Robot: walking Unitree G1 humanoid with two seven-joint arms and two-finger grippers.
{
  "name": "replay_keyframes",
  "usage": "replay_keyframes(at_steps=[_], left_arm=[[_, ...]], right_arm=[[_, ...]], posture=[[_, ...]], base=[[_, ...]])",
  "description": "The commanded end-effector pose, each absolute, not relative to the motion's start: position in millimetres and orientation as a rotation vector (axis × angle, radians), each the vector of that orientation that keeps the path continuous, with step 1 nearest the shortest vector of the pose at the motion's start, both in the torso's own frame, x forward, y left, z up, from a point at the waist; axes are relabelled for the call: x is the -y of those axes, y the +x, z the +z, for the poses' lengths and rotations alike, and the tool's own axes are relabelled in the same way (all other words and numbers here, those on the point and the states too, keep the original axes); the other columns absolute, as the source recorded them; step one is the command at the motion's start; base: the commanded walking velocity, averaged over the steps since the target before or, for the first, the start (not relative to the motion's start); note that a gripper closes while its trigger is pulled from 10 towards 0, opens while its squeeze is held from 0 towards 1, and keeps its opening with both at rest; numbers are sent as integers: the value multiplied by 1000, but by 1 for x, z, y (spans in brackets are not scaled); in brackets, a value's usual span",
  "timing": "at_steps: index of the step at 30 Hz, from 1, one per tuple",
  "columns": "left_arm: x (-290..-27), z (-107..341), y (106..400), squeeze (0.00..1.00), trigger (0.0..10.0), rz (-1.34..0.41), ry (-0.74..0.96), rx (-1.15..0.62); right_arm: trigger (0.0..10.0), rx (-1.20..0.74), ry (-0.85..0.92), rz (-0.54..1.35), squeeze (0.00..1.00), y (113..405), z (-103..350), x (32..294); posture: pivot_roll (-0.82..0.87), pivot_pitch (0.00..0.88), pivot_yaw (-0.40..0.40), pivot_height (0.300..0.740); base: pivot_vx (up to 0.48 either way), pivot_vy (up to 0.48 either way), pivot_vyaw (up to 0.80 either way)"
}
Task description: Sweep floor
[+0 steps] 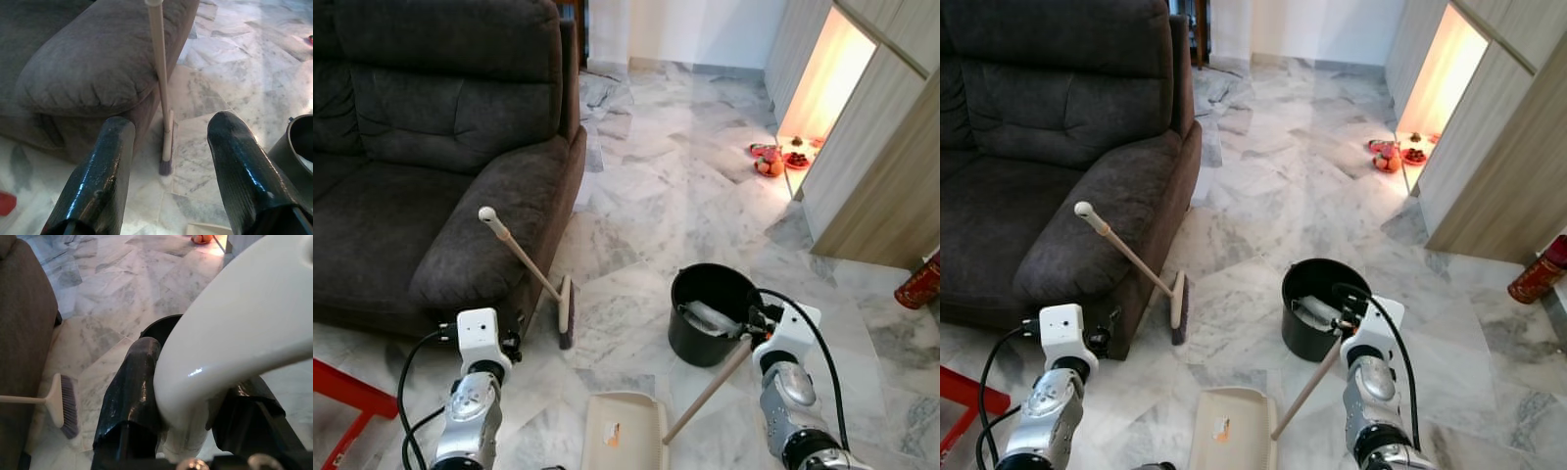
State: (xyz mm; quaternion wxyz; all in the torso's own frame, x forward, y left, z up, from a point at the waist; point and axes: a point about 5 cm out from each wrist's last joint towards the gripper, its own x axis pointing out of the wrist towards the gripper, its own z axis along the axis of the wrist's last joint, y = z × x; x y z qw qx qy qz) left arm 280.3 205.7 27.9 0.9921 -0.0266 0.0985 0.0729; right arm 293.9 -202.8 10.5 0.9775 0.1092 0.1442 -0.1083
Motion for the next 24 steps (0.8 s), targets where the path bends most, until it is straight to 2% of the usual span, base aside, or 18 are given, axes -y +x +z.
replay_keyframes(at_steps=[1,19,24], left_arm=[[-207,29,280,0,10000,154,-58,-187],[-207,31,281,0,10000,154,-65,-172],[-206,32,281,0,10000,149,-67,-170]], right_arm=[[10000,-303,230,-222,0,292,9,204],[10000,-314,216,-208,0,292,7,202],[10000,-316,219,-208,0,292,7,202]], posture=[[83,22,-72,740],[79,30,-75,740],[79,30,-75,740]], base=[[0,0,0],[0,0,0],[249,0,0]])
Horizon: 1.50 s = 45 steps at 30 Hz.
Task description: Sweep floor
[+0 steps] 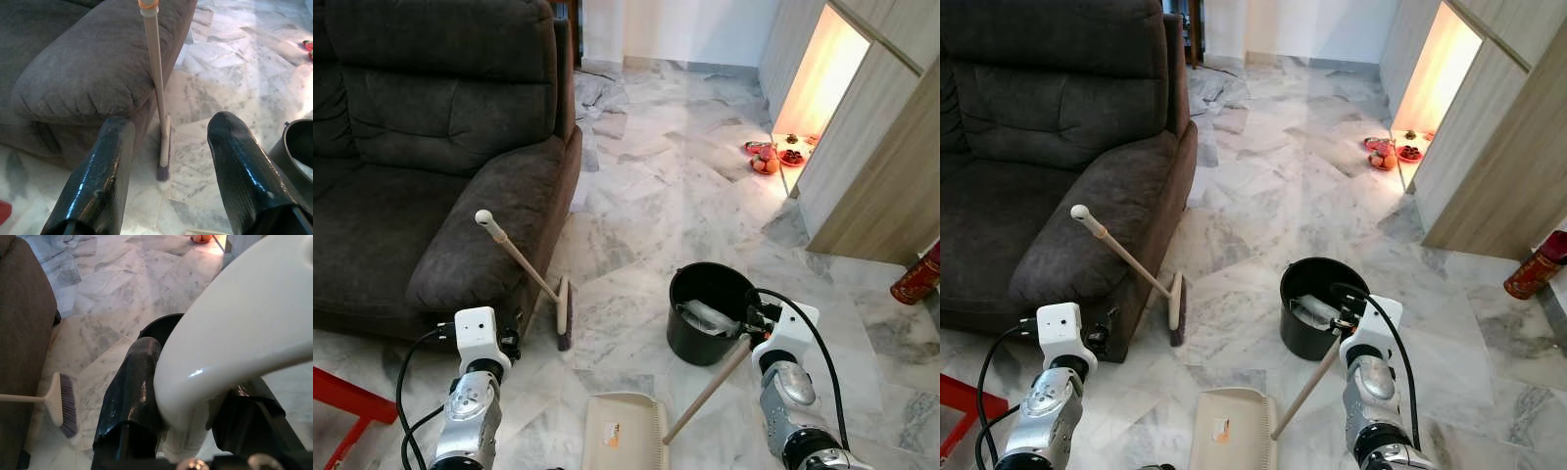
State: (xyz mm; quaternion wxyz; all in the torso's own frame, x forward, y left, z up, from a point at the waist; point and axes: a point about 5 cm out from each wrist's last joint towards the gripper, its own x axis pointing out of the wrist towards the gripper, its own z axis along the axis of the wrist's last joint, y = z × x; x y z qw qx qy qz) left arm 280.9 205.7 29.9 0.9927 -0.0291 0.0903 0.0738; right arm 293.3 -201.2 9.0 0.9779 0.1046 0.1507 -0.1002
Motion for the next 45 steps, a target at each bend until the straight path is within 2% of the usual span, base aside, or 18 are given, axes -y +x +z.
replay_keyframes(at_steps=[1,12,13,14,17,21,26,27,30,31,34,38,45], left_arm=[[-206,32,281,0,10000,148,-67,-170],[-199,33,282,0,10000,78,-73,-175],[-198,29,281,0,10000,75,-87,-198],[-193,16,277,0,10000,52,-127,-293],[-192,7,271,0,10000,44,-132,-336],[-212,-9,256,0,10000,139,-103,-425],[-248,-21,239,0,10000,300,-146,-540],[-248,-21,239,0,10000,300,-146,-540],[-255,-41,212,0,10000,275,-67,-660],[-255,-52,196,0,10000,280,-59,-719],[-253,-63,179,0,10000,287,-63,-778],[-254,-82,140,0,10000,330,-51,-900],[-260,-91,112,0,10000,372,-42,-990]], right_arm=[[10000,-316,220,-209,0,292,7,202],[10000,-317,221,-212,0,292,7,202],[10000,-317,221,-212,0,292,7,202],[10000,-318,221,-212,0,292,7,201],[10000,-317,221,-212,0,292,7,201],[10000,-313,221,-211,0,293,8,201],[10000,-316,216,-209,0,293,8,202],[10000,-316,216,-209,0,293,8,202],[10000,-320,216,-207,0,293,8,201],[10000,-320,218,-208,0,294,8,201],[10000,-317,221,-209,0,294,9,201],[10000,-324,213,-203,0,294,8,201],[10000,-325,209,-204,0,293,8,203]], posture=[[79,30,-75,740],[82,25,-72,740],[82,25,-72,740],[83,25,-72,740],[82,22,-71,740],[76,19,-70,740],[88,21,-77,740],[88,21,-77,740],[90,20,-76,740],[84,20,-75,740],[83,22,-79,740],[86,24,-84,740],[84,24,-89,740]], base=[[262,0,0],[289,0,0],[292,0,0],[270,0,0],[262,0,0],[279,0,0],[289,0,0],[292,0,0],[292,0,0],[285,0,0],[285,0,0],[288,0,0],[276,0,0]])
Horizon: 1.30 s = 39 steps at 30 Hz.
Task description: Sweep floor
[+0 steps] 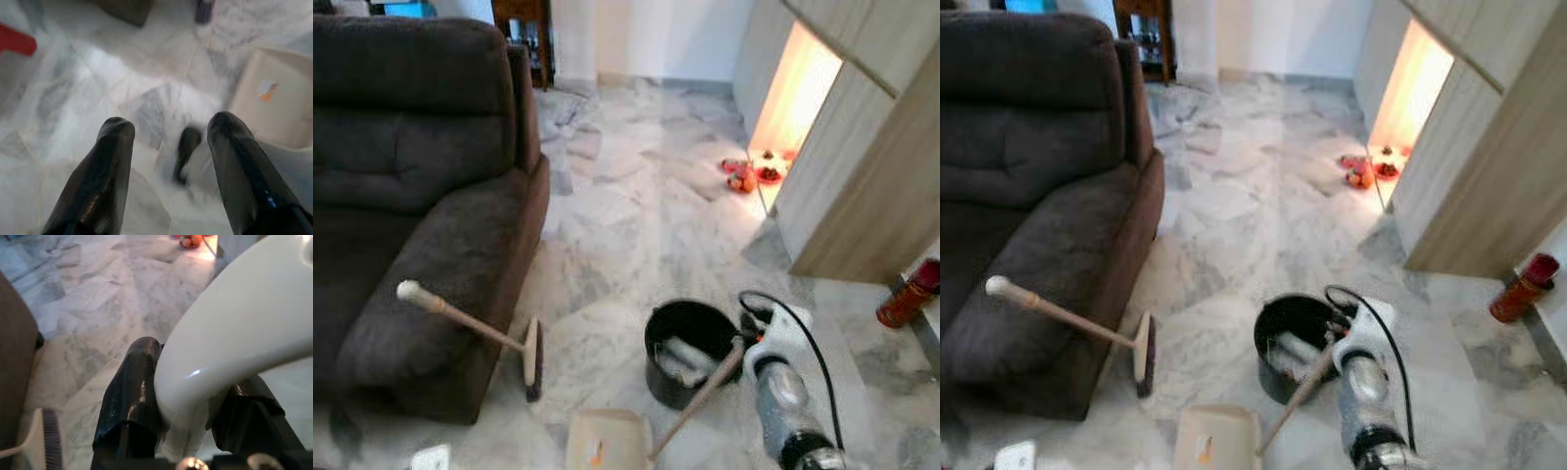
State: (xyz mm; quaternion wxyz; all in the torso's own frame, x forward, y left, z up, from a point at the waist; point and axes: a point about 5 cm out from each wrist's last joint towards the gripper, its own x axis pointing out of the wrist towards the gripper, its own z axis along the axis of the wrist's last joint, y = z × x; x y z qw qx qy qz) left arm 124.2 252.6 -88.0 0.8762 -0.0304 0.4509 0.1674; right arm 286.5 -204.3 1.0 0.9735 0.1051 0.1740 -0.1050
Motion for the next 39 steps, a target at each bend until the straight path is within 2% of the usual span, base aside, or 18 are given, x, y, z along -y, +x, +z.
replay_keyframes(at_steps=[1,14,39], left_arm=[[-260,-91,110,0,10000,373,-40,-995],[-255,-89,125,0,10000,325,-47,-958],[-249,-93,123,0,10000,300,-89,-975]], right_arm=[[10000,-325,208,-205,0,293,8,203],[10000,-326,208,-198,0,295,9,202],[10000,-339,211,-195,0,293,6,199]], posture=[[84,24,-90,740],[85,21,-95,740],[85,12,-90,740]], base=[[274,0,0],[266,0,0],[0,0,0]])
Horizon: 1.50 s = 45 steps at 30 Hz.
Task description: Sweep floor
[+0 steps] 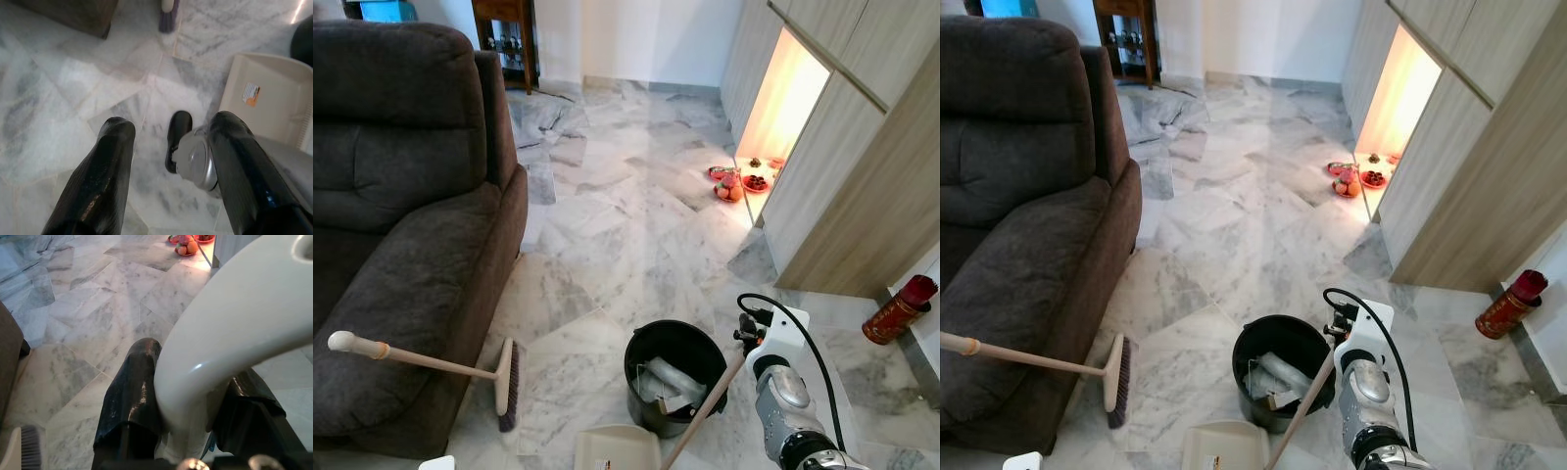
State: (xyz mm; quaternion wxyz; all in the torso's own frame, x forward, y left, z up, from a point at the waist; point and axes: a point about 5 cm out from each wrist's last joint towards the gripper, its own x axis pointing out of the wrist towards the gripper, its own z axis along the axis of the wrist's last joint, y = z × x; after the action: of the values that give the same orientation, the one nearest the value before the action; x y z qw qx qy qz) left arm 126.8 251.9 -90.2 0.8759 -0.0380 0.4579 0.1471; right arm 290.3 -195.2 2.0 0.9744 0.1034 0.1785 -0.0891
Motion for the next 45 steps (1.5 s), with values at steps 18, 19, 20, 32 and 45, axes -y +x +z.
replay_keyframes(at_steps=[18,19,20,32,45], left_arm=[[-264,-93,109,0,10000,315,-87,-1024],[-264,-93,109,0,10000,315,-87,-1024],[-266,-93,109,0,10000,318,-87,-1026],[-273,-92,103,0,10000,334,-86,-1048],[-275,-92,100,0,10000,333,-80,-1052]], right_arm=[[10000,-345,210,-200,0,291,4,200],[10000,-345,210,-200,0,291,4,200],[10000,-345,211,-202,0,291,4,200],[10000,-344,215,-208,0,290,4,201],[10000,-340,223,-210,0,291,4,200]], posture=[[84,21,-90,740],[84,21,-90,740],[84,21,-90,740],[84,25,-89,740],[83,26,-89,740]], base=[[0,227,0],[0,360,0],[0,379,0],[0,380,0],[0,255,0]])
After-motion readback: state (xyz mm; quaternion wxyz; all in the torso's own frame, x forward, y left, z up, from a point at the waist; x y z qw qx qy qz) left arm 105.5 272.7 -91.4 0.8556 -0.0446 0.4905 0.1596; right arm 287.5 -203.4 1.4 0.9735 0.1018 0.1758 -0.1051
